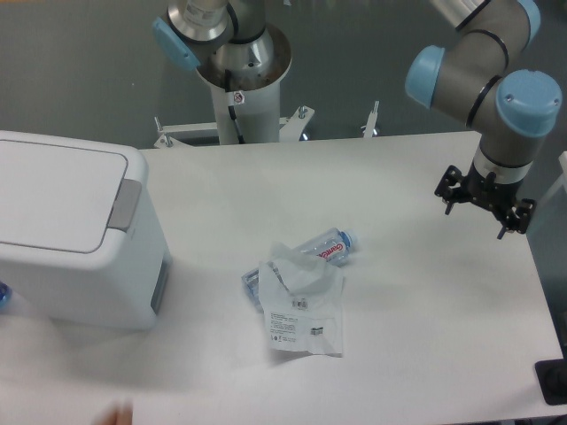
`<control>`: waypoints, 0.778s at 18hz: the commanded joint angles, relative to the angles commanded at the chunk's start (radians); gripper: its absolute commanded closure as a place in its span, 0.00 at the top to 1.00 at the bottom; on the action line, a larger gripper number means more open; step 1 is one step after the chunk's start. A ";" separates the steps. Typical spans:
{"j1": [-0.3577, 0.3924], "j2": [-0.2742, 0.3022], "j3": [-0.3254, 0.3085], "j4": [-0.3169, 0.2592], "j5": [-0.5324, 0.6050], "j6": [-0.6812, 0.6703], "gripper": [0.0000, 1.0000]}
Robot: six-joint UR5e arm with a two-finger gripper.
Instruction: Open the trash can
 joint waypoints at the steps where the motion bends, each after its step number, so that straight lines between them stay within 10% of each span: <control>1: 0.000 0.000 0.000 0.000 0.000 0.000 1.00; 14: -0.023 0.086 -0.109 0.011 -0.012 -0.154 1.00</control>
